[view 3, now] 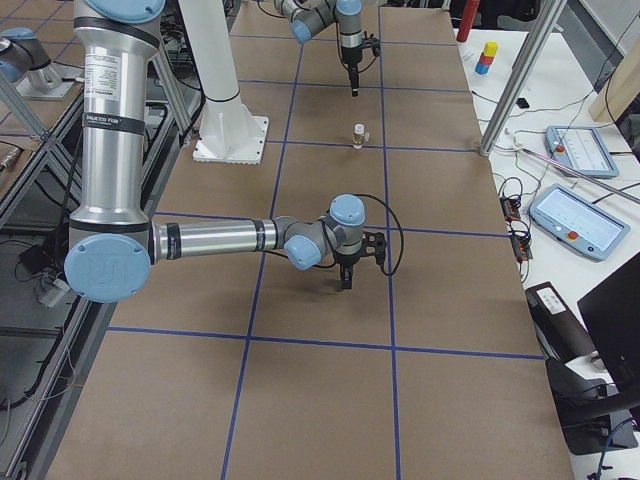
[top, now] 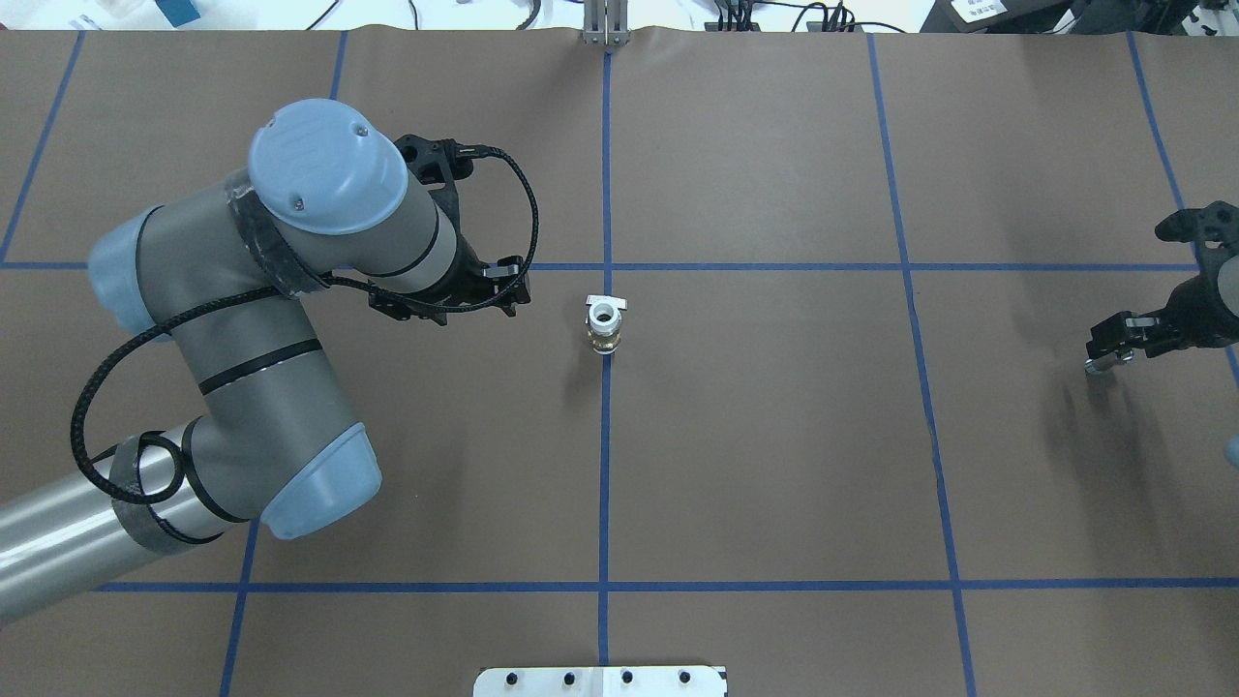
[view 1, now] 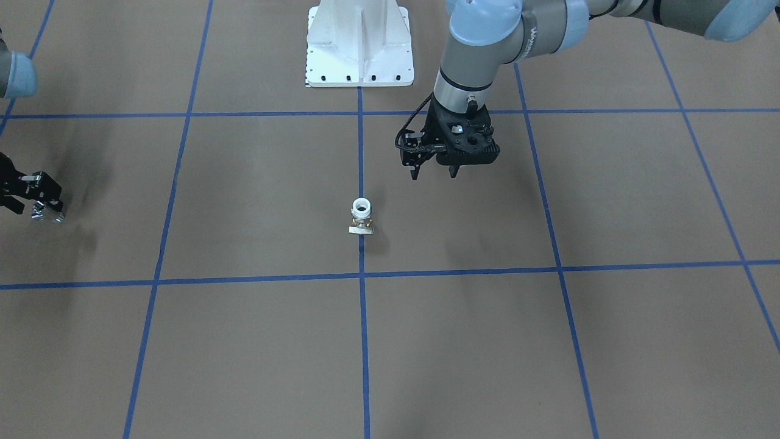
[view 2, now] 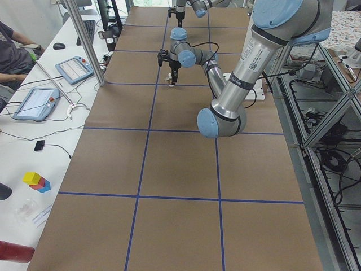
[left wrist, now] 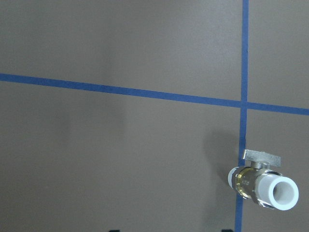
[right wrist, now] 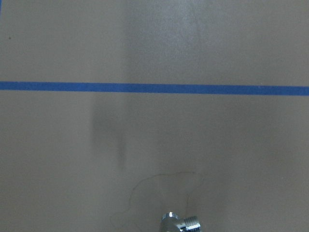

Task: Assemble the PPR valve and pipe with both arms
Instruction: 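Open the left gripper and withdraw it while the right gripper grasps the chrome elbow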

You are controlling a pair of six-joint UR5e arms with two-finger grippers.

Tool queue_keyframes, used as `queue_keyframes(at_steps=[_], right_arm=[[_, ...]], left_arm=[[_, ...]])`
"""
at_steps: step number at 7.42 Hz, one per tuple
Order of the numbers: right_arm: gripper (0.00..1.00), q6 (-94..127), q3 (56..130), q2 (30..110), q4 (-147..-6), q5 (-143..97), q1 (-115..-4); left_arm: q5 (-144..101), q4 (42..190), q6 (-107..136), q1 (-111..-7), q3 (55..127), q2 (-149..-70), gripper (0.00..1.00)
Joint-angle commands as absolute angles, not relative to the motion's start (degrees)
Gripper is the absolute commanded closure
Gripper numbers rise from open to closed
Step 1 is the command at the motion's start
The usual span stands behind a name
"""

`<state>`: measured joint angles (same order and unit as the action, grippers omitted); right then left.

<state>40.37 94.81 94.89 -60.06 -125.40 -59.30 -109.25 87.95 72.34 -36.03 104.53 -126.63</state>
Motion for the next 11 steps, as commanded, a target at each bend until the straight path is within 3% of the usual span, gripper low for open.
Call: queue_keyframes(at_steps=[1,2,3,4,7,9,11], right_arm=[[0.50,40.3,94.7,94.8,-60.0,-125.4,-59.2],[0.69,40.3,94.7,94.8,-60.0,-125.5,-59.2],[0.93,40.3,94.7,94.9,-60.0,-125.5,-59.2],[1.00,40.3,94.7,94.9,-59.9,-125.5,-59.2],[1.00,40.9,101.4,93.2,-66.0,-127.4,-59.4],[1.00,42.5,107.1,78.6,-89.6,-127.2,-59.4],[1.00,56.7,105.4,63.9,-96.0,-126.3,-55.3]], left_arm=[[-109.2,88.0,72.3,-36.0,104.6,-126.5,0.24],[-109.2,87.9,72.3,-36.0,104.7,-126.5,0.24],[-109.2,87.9,72.3,-36.0,104.8,-126.5,0.24],[-109.2,87.9,72.3,-36.0,104.8,-126.5,0.24],[-110.3,87.8,70.1,-37.3,107.0,-125.0,0.25],[-116.0,87.7,61.2,-42.6,112.3,-116.9,0.25],[-119.3,88.3,52.4,-47.3,114.9,-109.4,0.24]])
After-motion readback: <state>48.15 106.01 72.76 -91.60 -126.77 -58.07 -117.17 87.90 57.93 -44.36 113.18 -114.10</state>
